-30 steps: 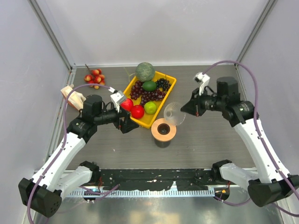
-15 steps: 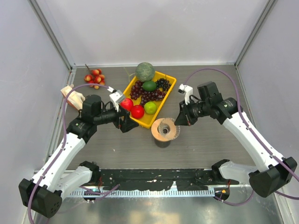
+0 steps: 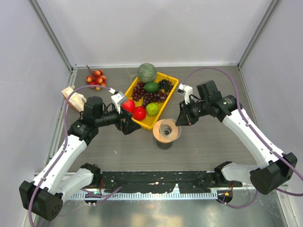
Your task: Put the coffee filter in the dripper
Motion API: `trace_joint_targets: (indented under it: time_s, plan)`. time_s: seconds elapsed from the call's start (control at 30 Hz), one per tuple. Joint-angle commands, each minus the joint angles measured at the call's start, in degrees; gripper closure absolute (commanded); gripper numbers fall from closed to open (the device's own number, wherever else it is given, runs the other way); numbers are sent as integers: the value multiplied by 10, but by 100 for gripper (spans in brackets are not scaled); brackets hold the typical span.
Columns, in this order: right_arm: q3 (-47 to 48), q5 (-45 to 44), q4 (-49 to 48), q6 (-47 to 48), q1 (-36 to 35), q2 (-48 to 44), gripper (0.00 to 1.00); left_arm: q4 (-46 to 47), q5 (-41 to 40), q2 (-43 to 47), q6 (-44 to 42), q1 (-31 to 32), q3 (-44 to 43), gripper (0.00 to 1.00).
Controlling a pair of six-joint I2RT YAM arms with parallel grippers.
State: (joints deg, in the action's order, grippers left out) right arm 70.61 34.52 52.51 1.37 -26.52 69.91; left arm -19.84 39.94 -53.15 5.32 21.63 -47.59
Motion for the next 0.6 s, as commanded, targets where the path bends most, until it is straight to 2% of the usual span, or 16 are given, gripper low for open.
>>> trace_joint_targets:
  time_s: [0.0, 0.57]
  plan:
    - [33, -3, -19, 0, -2, 3, 95, 33, 15, 7, 4, -3, 1, 6]
    - [43, -22, -32, -5, -3, 44, 95, 32, 18, 4, 3, -3, 0, 6]
